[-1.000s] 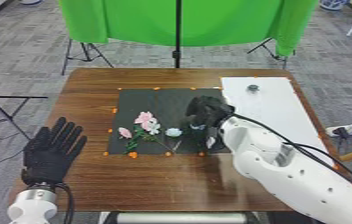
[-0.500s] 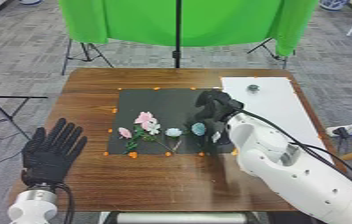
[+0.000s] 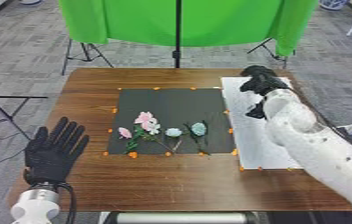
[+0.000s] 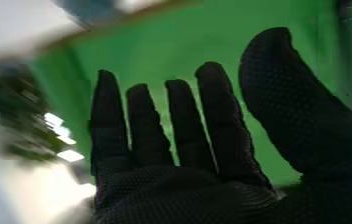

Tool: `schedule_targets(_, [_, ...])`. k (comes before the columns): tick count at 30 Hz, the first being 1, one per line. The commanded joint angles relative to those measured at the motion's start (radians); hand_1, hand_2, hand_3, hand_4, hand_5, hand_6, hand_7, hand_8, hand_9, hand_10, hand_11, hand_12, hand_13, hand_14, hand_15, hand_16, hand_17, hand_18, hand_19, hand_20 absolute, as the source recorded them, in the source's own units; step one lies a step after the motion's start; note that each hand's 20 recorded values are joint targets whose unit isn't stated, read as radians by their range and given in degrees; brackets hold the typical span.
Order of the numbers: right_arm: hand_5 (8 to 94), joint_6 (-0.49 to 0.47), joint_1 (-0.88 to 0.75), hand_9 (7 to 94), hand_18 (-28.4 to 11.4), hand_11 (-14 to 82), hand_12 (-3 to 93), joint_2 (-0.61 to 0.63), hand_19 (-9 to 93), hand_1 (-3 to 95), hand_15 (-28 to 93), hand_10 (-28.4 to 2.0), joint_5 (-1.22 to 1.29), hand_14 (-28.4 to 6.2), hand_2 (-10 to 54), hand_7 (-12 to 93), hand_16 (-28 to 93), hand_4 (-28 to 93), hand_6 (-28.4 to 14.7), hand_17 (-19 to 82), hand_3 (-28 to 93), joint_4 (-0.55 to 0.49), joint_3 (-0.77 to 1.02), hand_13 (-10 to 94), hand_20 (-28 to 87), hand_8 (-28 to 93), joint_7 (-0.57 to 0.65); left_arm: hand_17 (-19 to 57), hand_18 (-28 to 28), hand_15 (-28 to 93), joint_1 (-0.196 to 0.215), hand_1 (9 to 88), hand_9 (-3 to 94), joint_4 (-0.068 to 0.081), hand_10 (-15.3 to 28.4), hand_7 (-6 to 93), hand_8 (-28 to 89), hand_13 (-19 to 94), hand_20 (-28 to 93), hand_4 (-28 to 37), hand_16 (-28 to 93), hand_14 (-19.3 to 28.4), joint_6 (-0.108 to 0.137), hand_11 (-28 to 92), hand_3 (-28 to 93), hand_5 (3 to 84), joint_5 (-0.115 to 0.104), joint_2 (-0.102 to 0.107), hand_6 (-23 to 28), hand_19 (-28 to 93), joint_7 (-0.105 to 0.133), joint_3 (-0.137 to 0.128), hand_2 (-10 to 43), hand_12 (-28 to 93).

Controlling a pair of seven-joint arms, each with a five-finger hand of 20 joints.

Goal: Arrange flowers

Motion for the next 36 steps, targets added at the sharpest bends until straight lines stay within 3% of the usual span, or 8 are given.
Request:
schedule_targets(1, [39.0,-0.133,0.108,32.7,-13.9,8.3,8.8,-0.025,44,46.5,6,-10.2,-0.044,-13.0,-9.5,17,16,-28,-1.3,14,81,0.157,-0.065,28,12,-14,-0.017,-4.2,12.4,29,-0.028,29.0,33.9,0.018,14.1,9.8,-8,25,14,-27.9,-3,13.1,-0.010,18,76,43.1,-0.007,0.008,8.8,25,0.000,0.022,10.3,12])
schedule_targets(4, [36.1,-0.217,0.145,30.8,-14.0,8.8,8.2,-0.045,43,47.6,6,-9.9,-0.080,-12.9,-9.5,18,16,-28,-1.0,14,80,0.205,-0.089,28,13,-14,-0.002,-4.2,12.3,29,-0.039,28.9,33.9,0.022,14.1,9.7,-8,25,14,-28.0,-3,13.1,-0.013,18,77,43.0,-0.007,0.015,8.9,25,0.001,0.030,10.5,12])
schedule_targets(7, [39.1,-0.173,0.159,33.8,-15.0,9.9,7.6,-0.060,46,50.5,8,-9.7,-0.060,-11.9,-9.5,19,17,-28,0.0,18,76,0.237,-0.116,33,14,-15,0.010,-4.2,12.3,29,-0.037,28.8,33.9,0.022,14.1,9.6,-8,25,14,-28.0,-3,13.1,-0.018,18,77,43.0,-0.010,0.015,8.9,25,0.003,0.032,10.9,12])
schedule_targets(11, [58.7,-0.069,0.123,61.2,-16.5,14.6,15.3,-0.040,62,57.7,24,-8.7,-0.077,-7.0,-9.5,22,25,-28,2.4,25,68,0.214,-0.133,59,23,-12,0.001,-4.2,12.3,29,-0.050,28.7,33.9,0.025,14.1,9.6,-8,25,14,-28.0,-3,13.1,-0.013,18,77,43.0,-0.013,0.015,8.9,25,0.004,0.043,11.0,12])
schedule_targets(15, [73.3,-0.036,0.085,83.6,-17.0,10.2,38.6,-0.024,68,64.7,32,-8.6,-0.092,-4.6,-8.9,30,41,-28,2.2,27,59,0.151,-0.113,71,32,-2,-0.019,-4.2,12.3,29,-0.045,28.6,33.9,0.024,14.1,9.6,-8,25,14,-28.0,-3,13.2,-0.016,18,77,43.0,-0.012,0.010,8.9,25,-0.001,0.040,11.1,12])
schedule_targets(18, [75.2,0.004,0.016,85.3,-17.2,11.1,42.3,0.009,70,65.3,36,-8.6,-0.103,-5.1,-9.2,31,41,-28,2.0,27,59,0.024,-0.079,72,35,-1,-0.032,-4.2,12.3,29,-0.044,28.6,33.9,0.026,14.1,9.6,-8,25,14,-28.0,-3,13.2,-0.019,18,77,43.0,-0.009,0.012,8.9,25,-0.007,0.038,11.2,12])
schedule_targets(25, [75.6,-0.084,-0.144,85.6,-18.1,11.0,42.7,0.060,70,63.1,38,-9.0,-0.179,-5.6,-9.5,31,40,-28,1.5,28,63,-0.250,-0.038,72,36,-1,-0.112,-4.2,12.3,29,-0.035,28.5,34.0,0.022,14.3,9.7,-8,25,14,-28.0,-3,13.2,-0.018,18,77,43.1,-0.020,0.019,8.9,25,-0.002,0.041,11.2,12])
schedule_targets(36, [73.9,-0.087,-0.249,83.8,-18.7,10.5,41.4,0.085,71,62.2,39,-9.3,-0.248,-5.6,-9.5,29,40,-28,0.8,27,65,-0.360,-0.061,70,36,-1,-0.144,-4.3,12.4,29,-0.042,28.2,33.6,0.032,14.1,9.6,-8,25,14,-27.7,-3,13.1,-0.034,18,77,42.8,-0.019,0.011,8.8,25,-0.002,0.041,11.0,12])
